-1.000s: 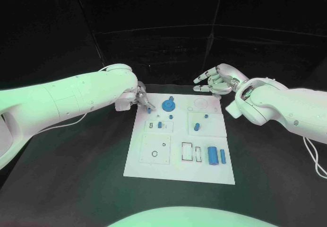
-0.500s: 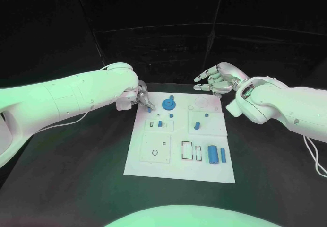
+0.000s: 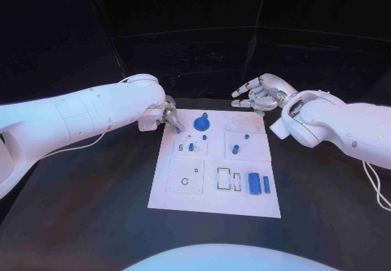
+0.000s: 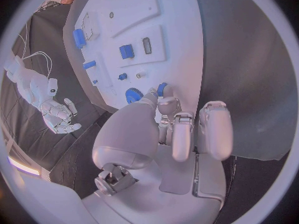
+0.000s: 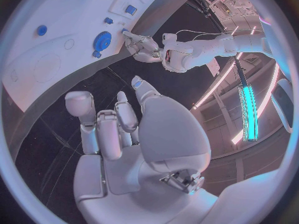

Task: Assemble the parts on the task board

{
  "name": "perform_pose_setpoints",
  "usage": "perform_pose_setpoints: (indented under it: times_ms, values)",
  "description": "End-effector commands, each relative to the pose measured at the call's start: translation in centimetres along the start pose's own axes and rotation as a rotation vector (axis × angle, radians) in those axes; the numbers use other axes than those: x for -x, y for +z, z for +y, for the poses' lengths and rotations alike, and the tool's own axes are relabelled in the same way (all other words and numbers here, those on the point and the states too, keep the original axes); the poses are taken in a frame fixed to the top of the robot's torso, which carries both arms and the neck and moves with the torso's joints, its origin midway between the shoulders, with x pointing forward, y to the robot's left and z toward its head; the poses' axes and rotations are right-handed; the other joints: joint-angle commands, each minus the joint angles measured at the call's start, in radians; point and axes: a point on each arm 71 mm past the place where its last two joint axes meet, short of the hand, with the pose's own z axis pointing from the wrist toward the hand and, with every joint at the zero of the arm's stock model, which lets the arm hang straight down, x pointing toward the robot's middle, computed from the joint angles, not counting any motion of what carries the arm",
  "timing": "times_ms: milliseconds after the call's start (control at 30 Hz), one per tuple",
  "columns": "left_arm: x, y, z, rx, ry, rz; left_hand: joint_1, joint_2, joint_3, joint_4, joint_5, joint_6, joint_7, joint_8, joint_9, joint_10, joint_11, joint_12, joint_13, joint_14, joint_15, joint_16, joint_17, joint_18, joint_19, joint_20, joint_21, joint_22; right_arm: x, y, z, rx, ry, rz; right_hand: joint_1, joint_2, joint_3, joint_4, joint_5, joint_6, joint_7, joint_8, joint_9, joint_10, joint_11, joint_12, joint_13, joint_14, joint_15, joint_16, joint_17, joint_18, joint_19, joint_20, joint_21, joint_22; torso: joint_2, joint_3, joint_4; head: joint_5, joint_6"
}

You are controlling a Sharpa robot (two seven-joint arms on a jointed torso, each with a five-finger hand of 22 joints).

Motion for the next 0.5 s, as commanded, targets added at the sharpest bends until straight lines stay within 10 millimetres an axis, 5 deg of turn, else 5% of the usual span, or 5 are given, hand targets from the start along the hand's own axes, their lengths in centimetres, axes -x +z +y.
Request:
perform_pose_setpoints:
  times_ms: [33,267,500]
  values:
    - [0.09,-0.06,-0.15,-0.016,-0.009,-0.008,0.048,0.019,0.047,-0.030,0.001,-0.009,-0.002,0.007,0.002,-0.001,-0.008,-0.010,-0.003,0.105,-0.009,0.003,0.263,0.004,0.006,-0.009,-0.005,-0.001,0.01,0.04,0.17,0.011,-0.001,0.005,-0.002,0.005,-0.003,0.001,0.004,0.003,-0.003,0.005,0.000,0.001,-0.005,0.000,0.001,0.061,-0.005,-0.003,0.078,0.011,-0.003,-0.002,-0.005,-0.001,0.000,0.0002,0.0003,-0.001,0.001]
    - [0.27,-0.16,-0.11,-0.045,-0.045,-0.037,0.027,-0.010,0.181,-0.059,-0.001,-0.021,0.001,0.028,0.012,0.001,-0.004,-0.021,-0.015,0.105,-0.004,0.003,0.263,0.005,0.004,-0.008,-0.011,-0.006,0.04,0.04,0.13,0.010,-0.002,0.005,-0.002,0.005,-0.003,0.001,0.004,0.003,-0.003,0.005,0.000,0.001,-0.005,0.000,0.001,0.061,-0.005,-0.003,0.078,0.011,-0.003,-0.002,-0.005,-0.001,0.000,0.0003,0.0004,0.001,0.002]
    - [0.11,-0.48,0.05,-0.078,-0.088,-0.040,-0.031,-0.067,0.343,-0.085,-0.003,-0.027,0.003,0.053,0.021,0.004,-0.003,-0.034,-0.031,0.105,-0.005,0.003,0.263,0.006,0.000,-0.005,-0.020,-0.015,0.05,0.07,0.09,0.009,-0.002,0.006,-0.001,0.007,-0.004,0.002,0.005,0.004,-0.003,0.007,0.000,0.002,-0.006,0.001,0.002,0.061,-0.006,-0.004,0.078,0.011,-0.002,-0.002,-0.005,-0.001,-0.001,0.0008,0.0017,0.006,0.003]
